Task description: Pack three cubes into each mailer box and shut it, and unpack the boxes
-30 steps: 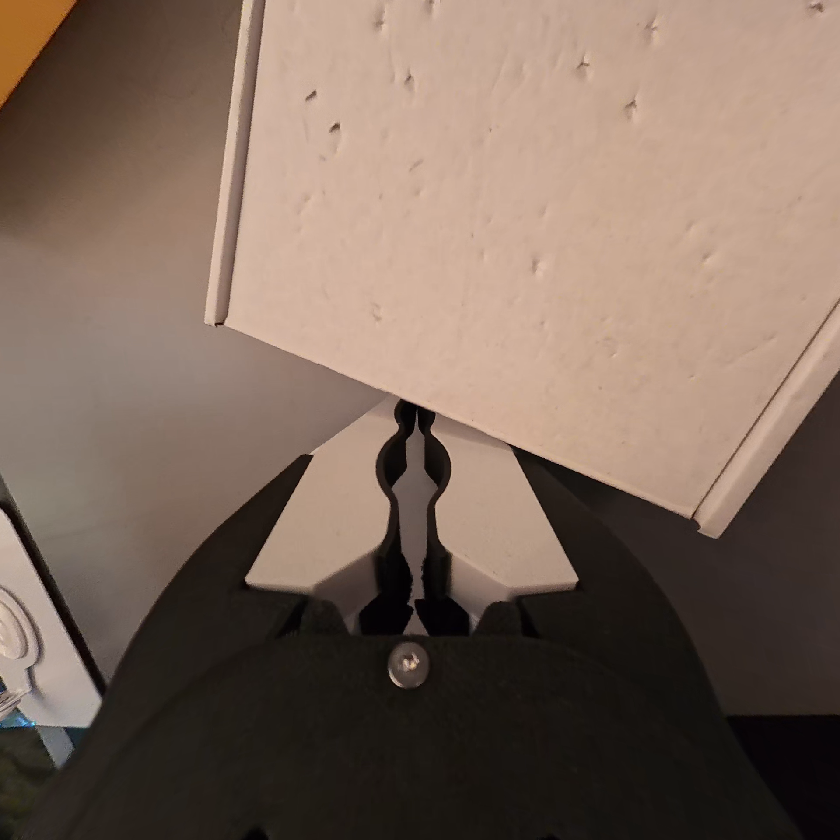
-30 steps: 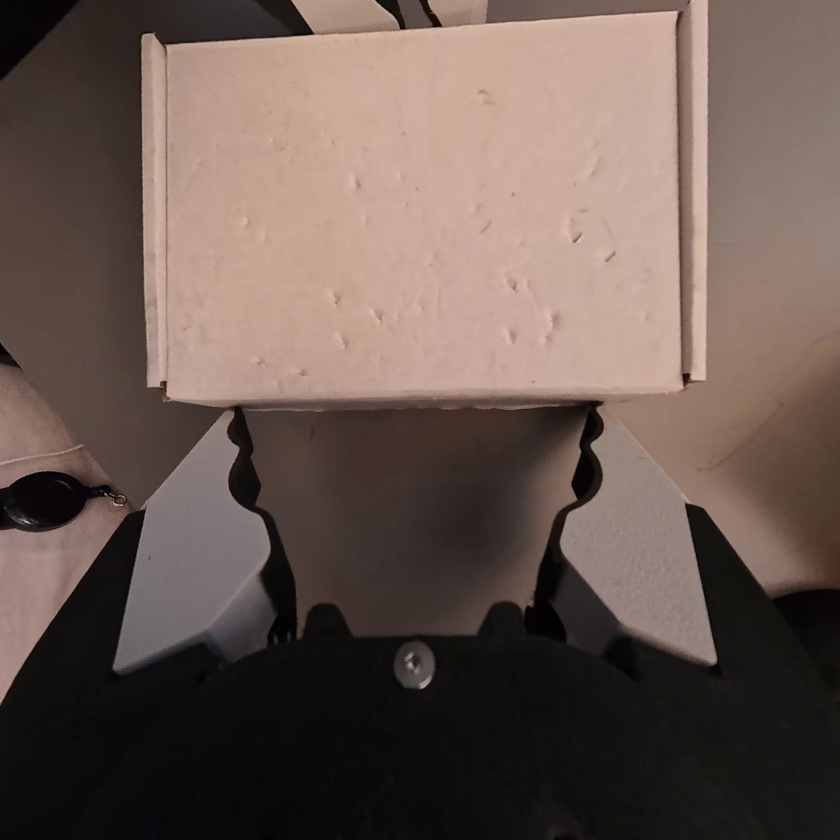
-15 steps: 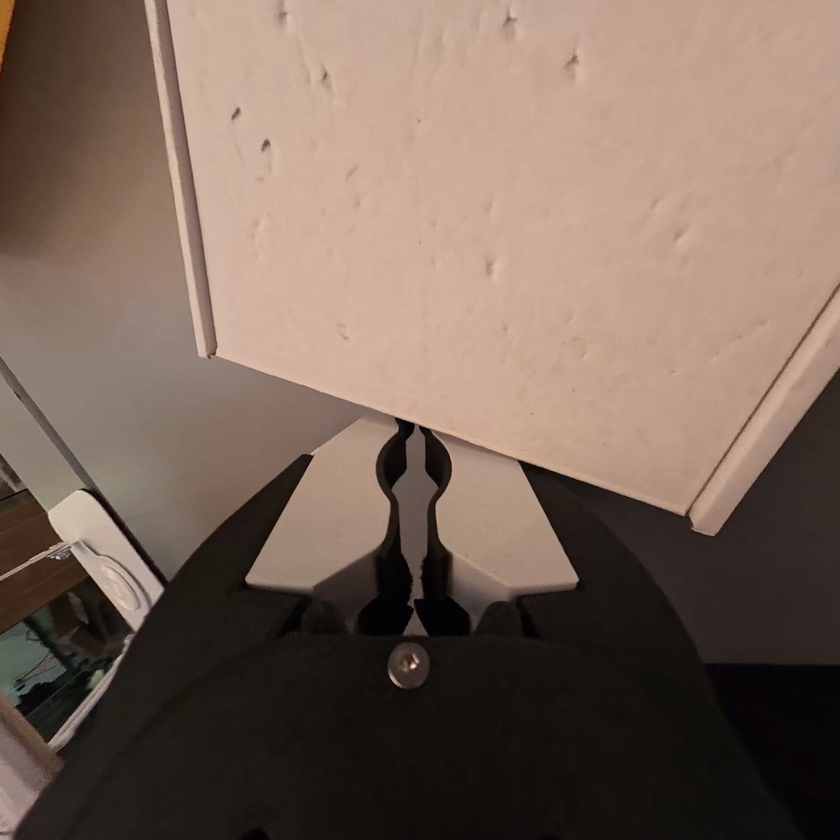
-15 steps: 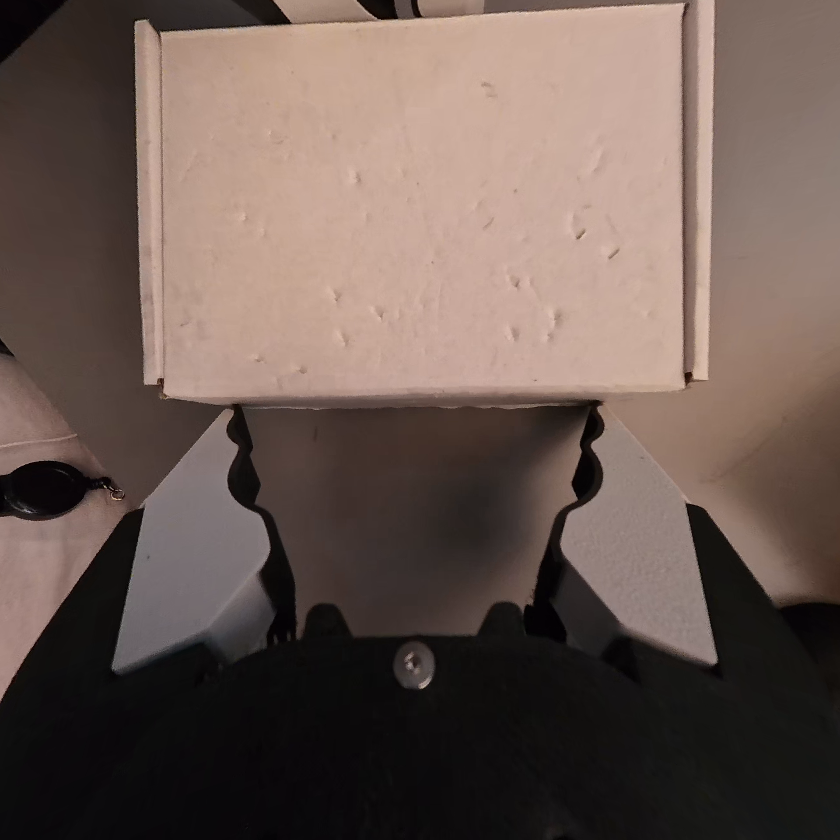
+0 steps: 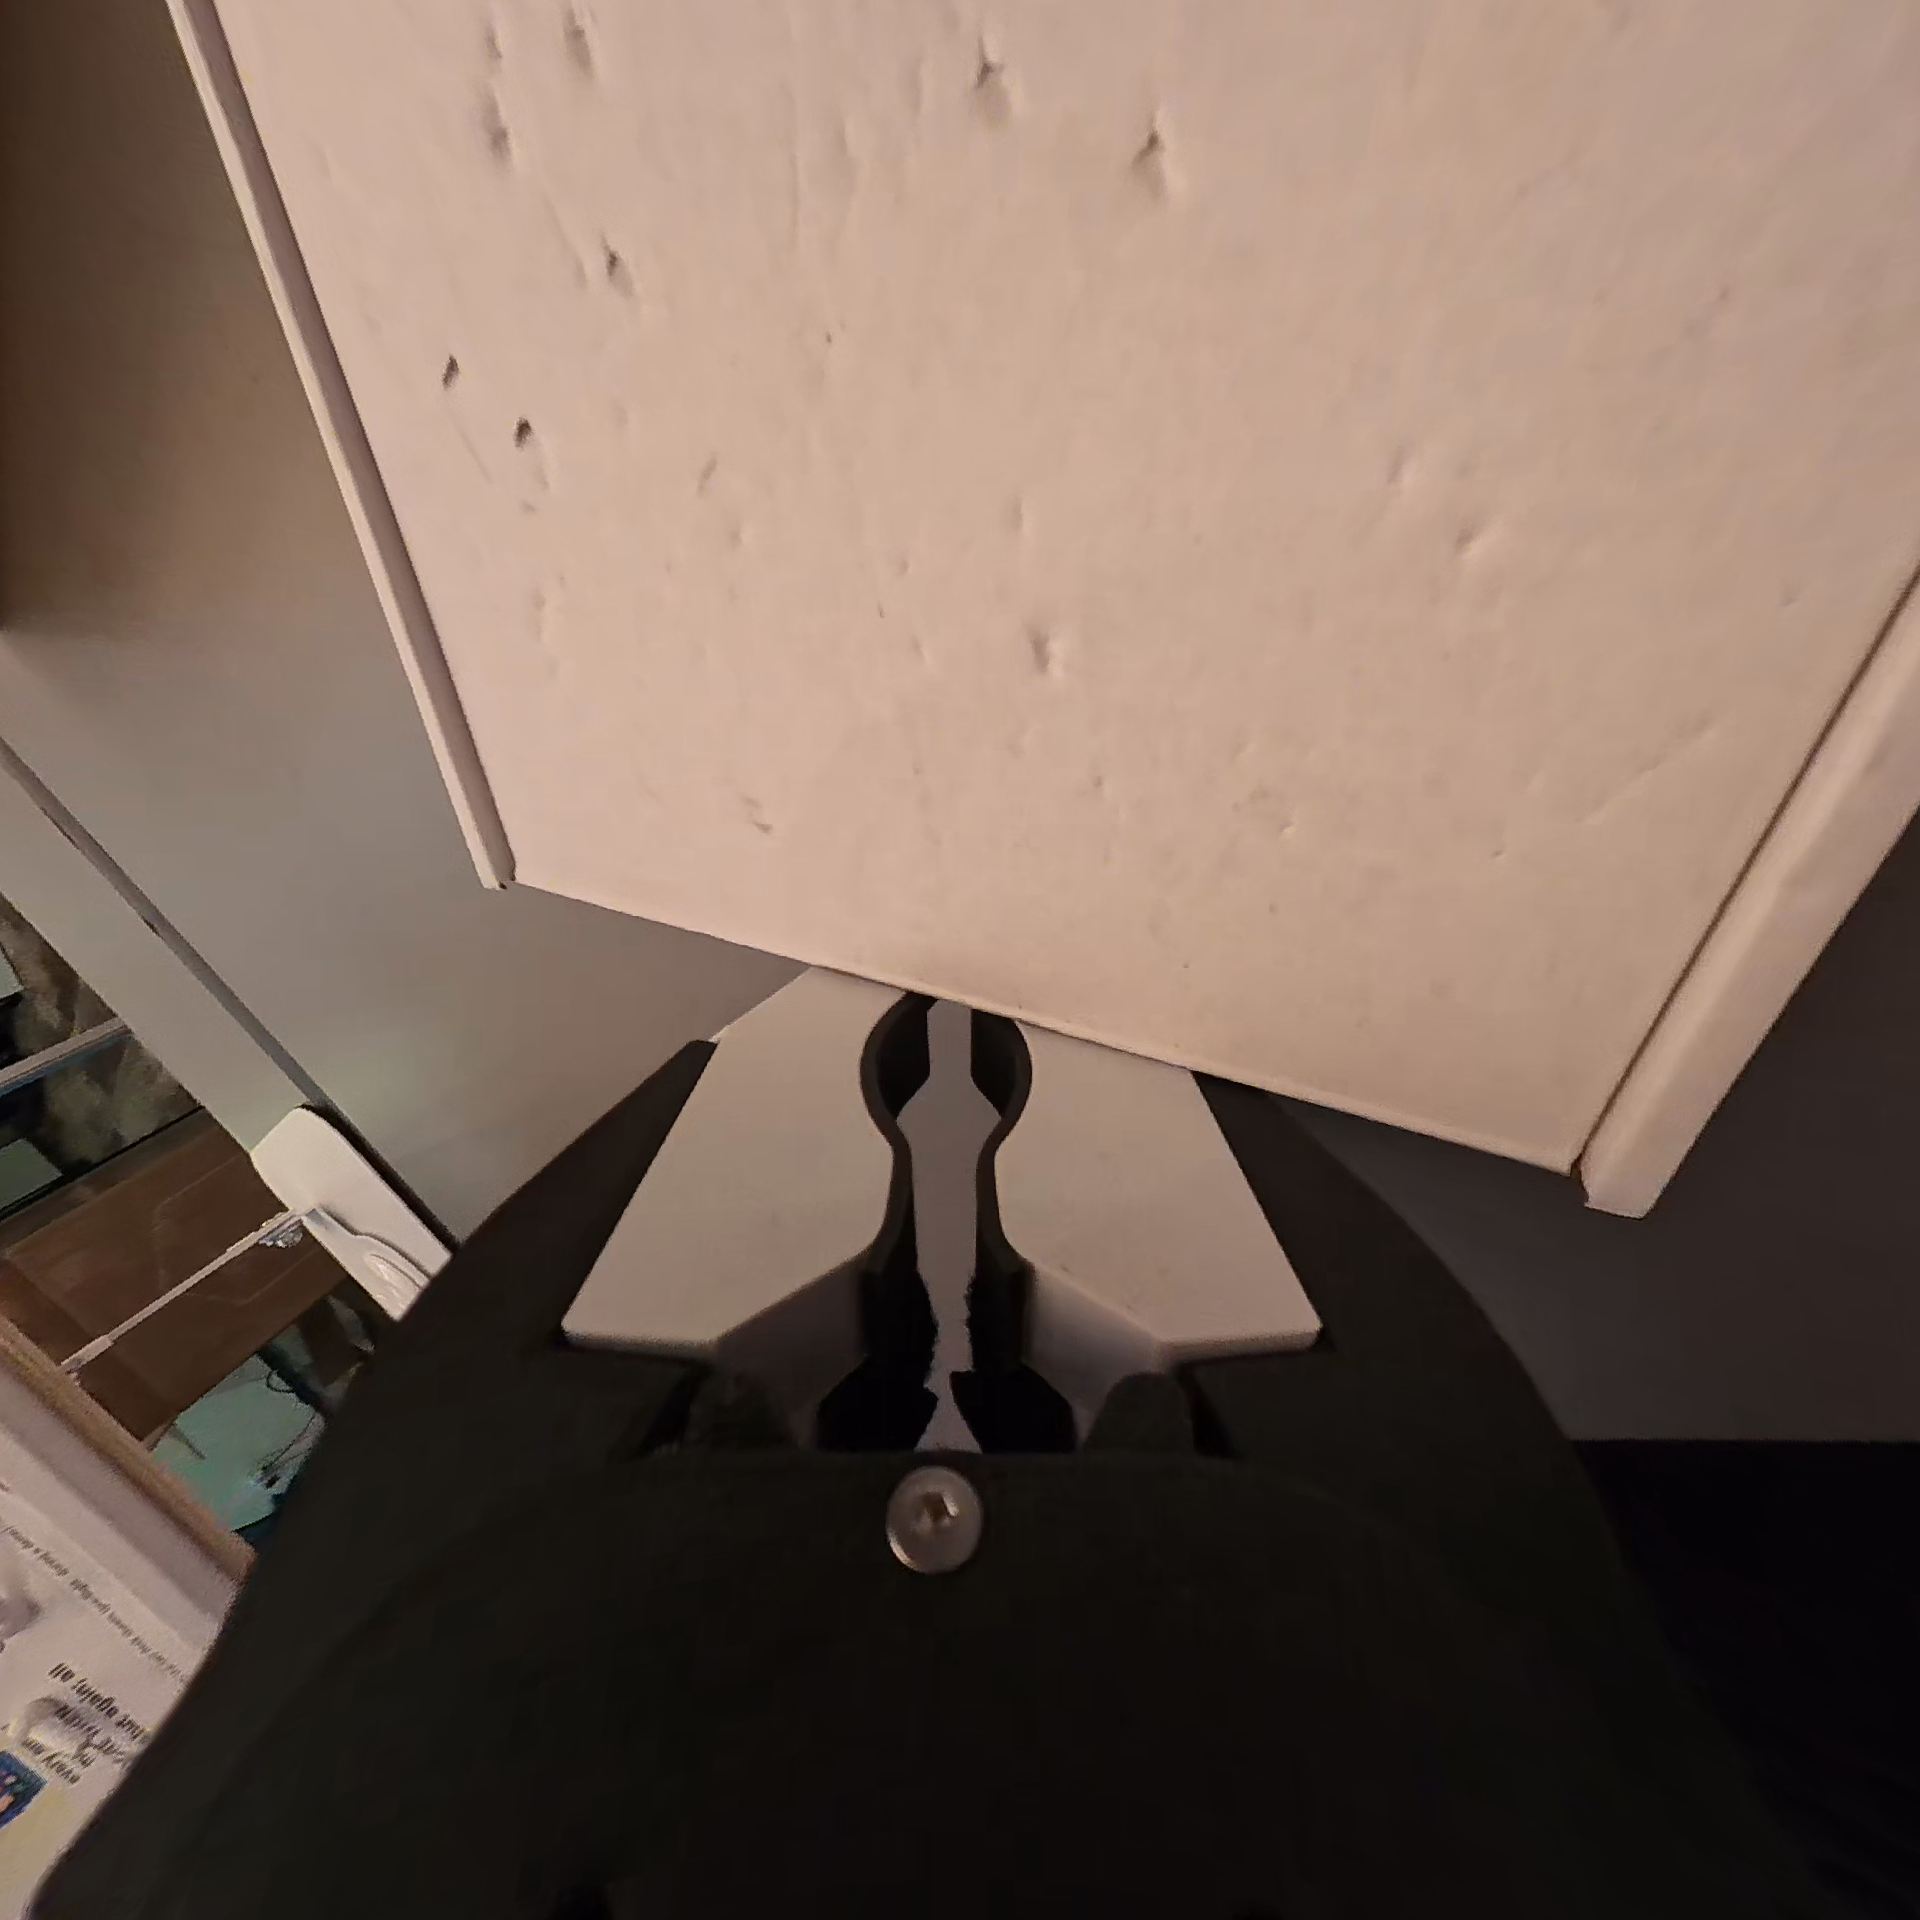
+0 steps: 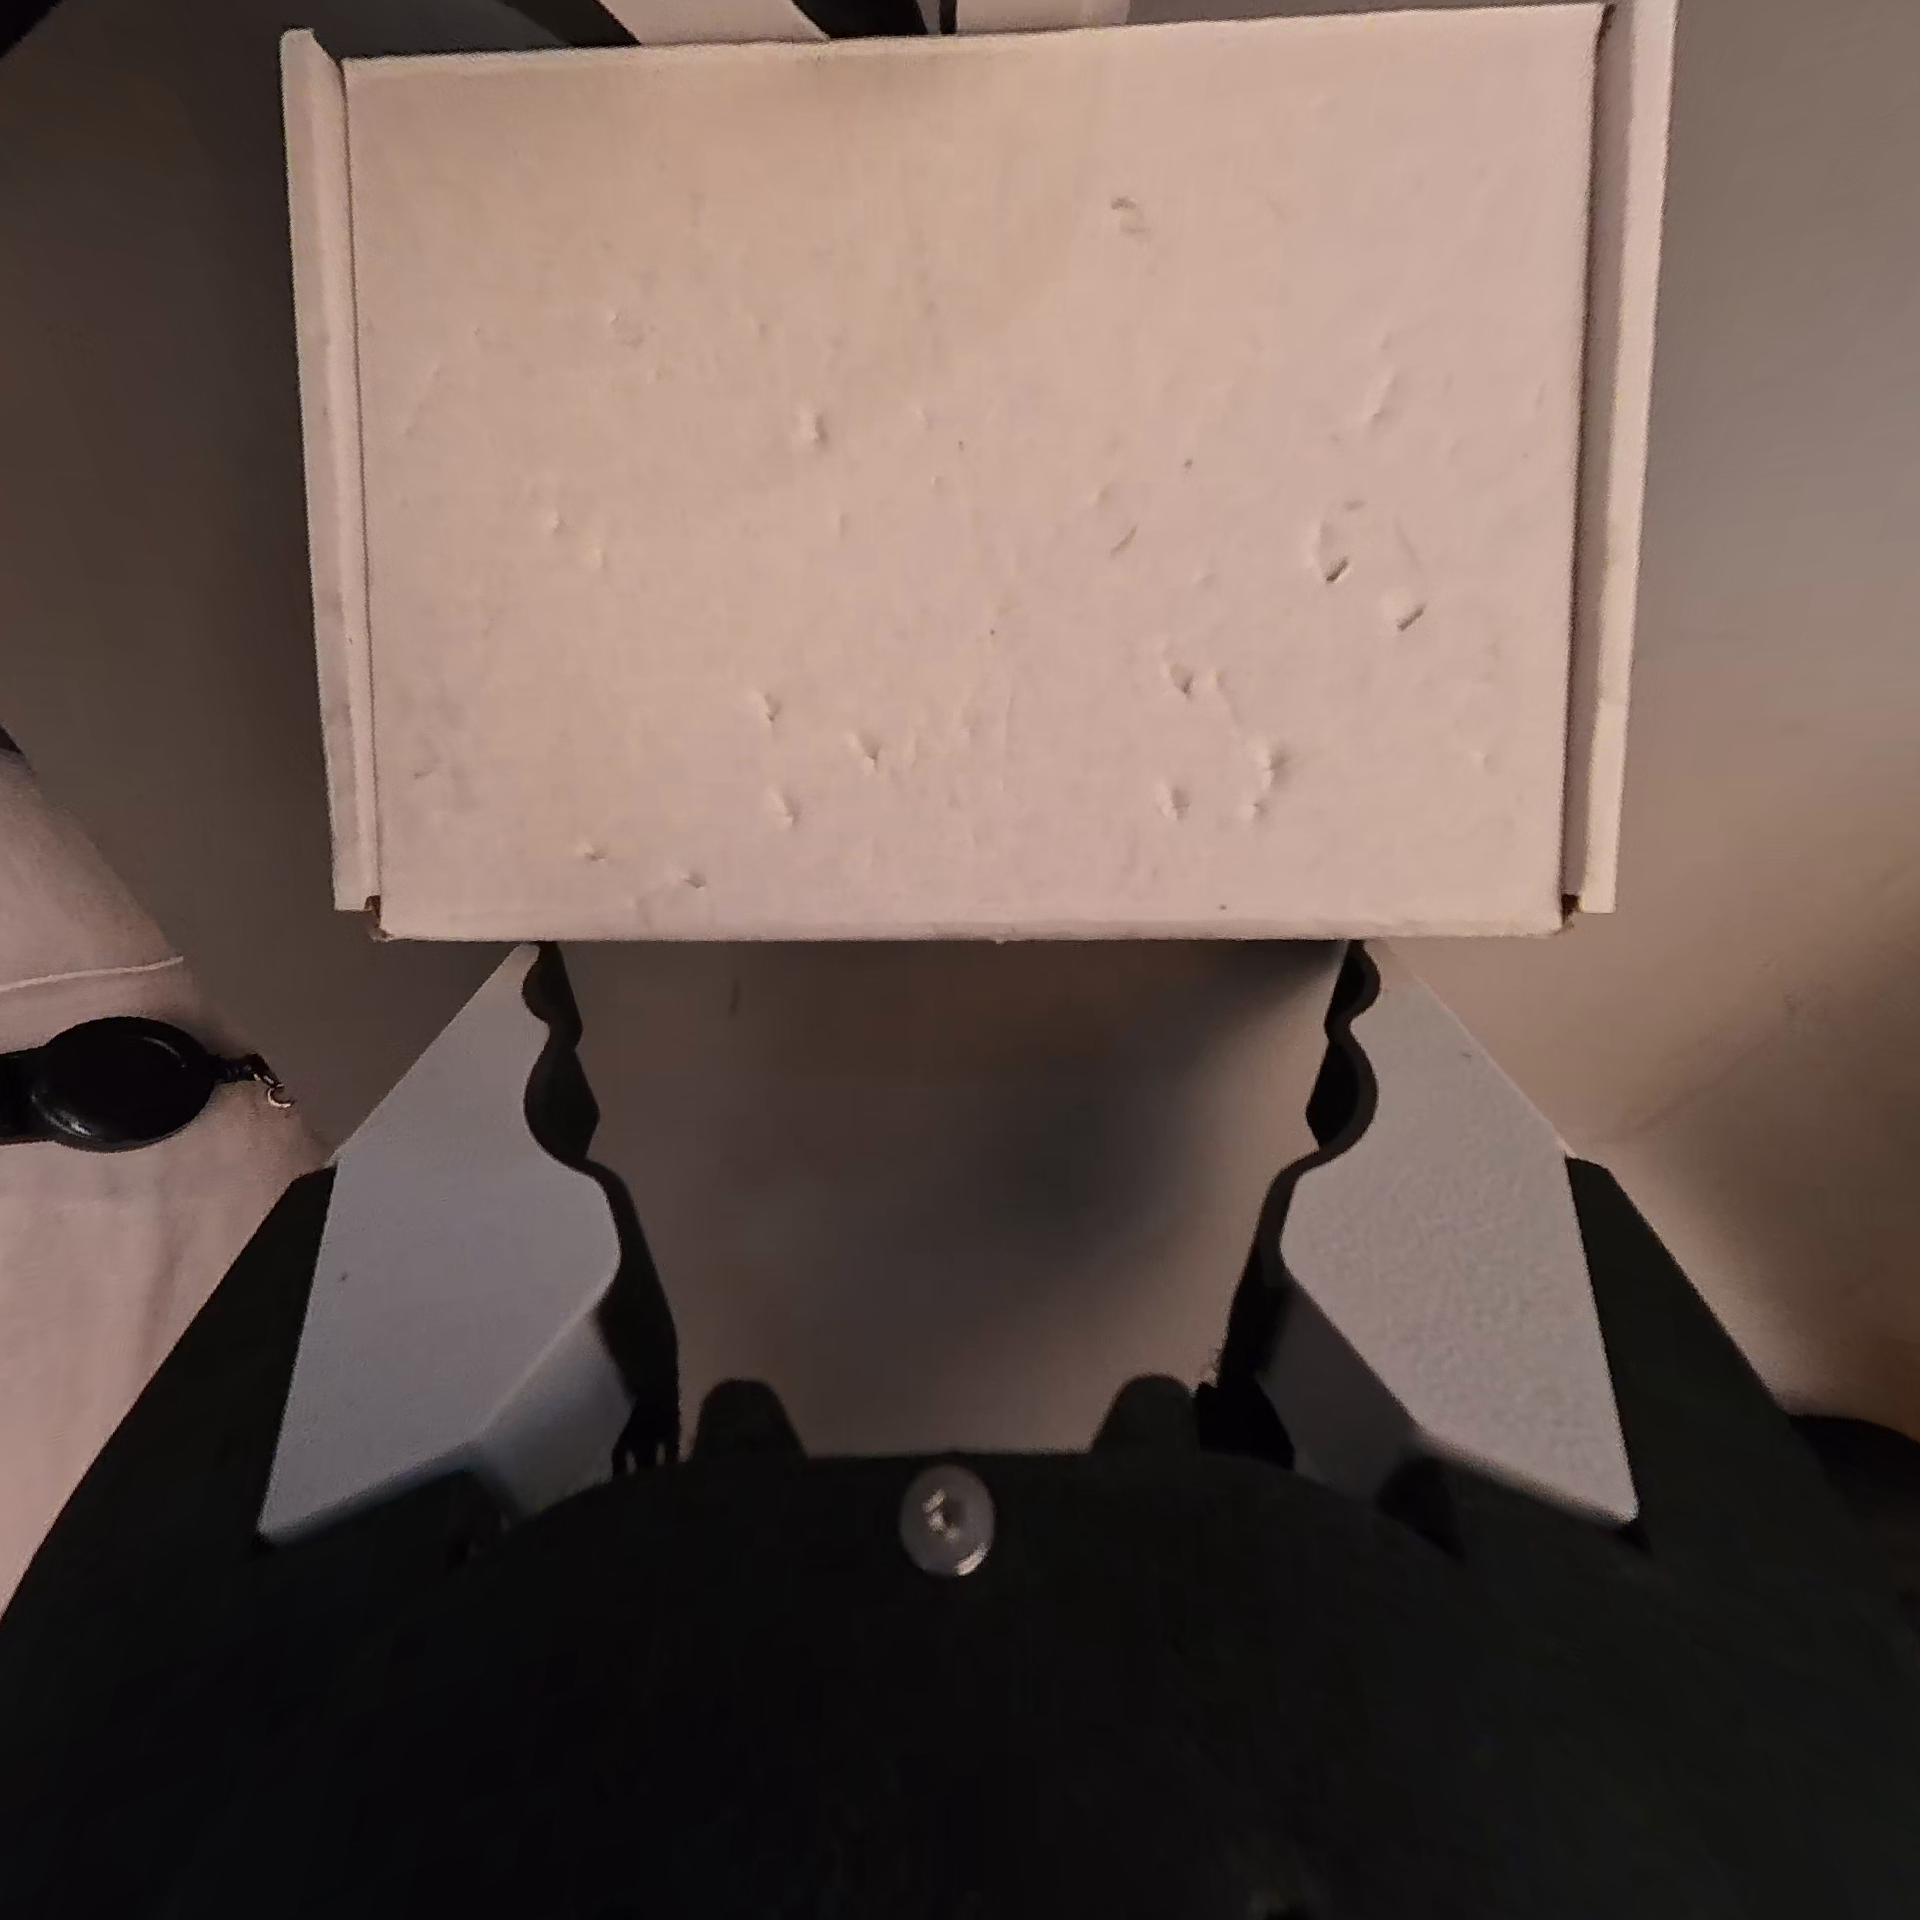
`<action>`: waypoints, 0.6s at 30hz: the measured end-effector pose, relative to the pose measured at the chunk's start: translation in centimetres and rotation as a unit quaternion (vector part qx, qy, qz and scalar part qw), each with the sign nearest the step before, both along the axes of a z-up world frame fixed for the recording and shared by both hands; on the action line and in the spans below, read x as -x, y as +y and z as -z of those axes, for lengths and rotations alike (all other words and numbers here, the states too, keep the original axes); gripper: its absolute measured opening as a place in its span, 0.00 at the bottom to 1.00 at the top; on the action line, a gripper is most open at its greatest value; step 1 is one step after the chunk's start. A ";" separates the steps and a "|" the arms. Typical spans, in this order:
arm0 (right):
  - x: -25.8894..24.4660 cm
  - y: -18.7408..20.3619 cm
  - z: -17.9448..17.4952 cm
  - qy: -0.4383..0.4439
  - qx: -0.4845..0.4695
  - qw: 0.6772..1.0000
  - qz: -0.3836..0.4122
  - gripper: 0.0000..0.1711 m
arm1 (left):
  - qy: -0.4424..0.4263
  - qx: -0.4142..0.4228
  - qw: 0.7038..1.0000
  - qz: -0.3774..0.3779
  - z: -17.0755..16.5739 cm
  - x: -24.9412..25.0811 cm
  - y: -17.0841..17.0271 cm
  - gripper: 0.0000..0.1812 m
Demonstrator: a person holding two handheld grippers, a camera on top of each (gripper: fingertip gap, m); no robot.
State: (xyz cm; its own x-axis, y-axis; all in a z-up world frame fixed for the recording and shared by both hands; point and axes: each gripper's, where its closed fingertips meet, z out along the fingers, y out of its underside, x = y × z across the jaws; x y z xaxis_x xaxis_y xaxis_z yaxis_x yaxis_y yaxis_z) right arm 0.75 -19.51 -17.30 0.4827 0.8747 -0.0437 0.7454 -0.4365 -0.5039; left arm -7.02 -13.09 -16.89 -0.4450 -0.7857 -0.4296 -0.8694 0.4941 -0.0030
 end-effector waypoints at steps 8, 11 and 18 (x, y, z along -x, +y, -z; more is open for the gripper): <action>0.0 -0.1 0.1 -0.004 0.002 1.000 0.001 0.82 | 0.002 -0.003 1.000 -0.001 0.0 0.2 0.0 0.00; -0.1 -0.1 0.0 -0.004 0.001 1.000 0.003 0.82 | -0.008 0.005 1.000 -0.003 0.1 0.1 0.0 0.00; 0.2 0.1 -0.1 0.014 -0.010 1.000 0.010 0.82 | -0.015 0.012 1.000 -0.002 0.1 0.0 0.0 0.00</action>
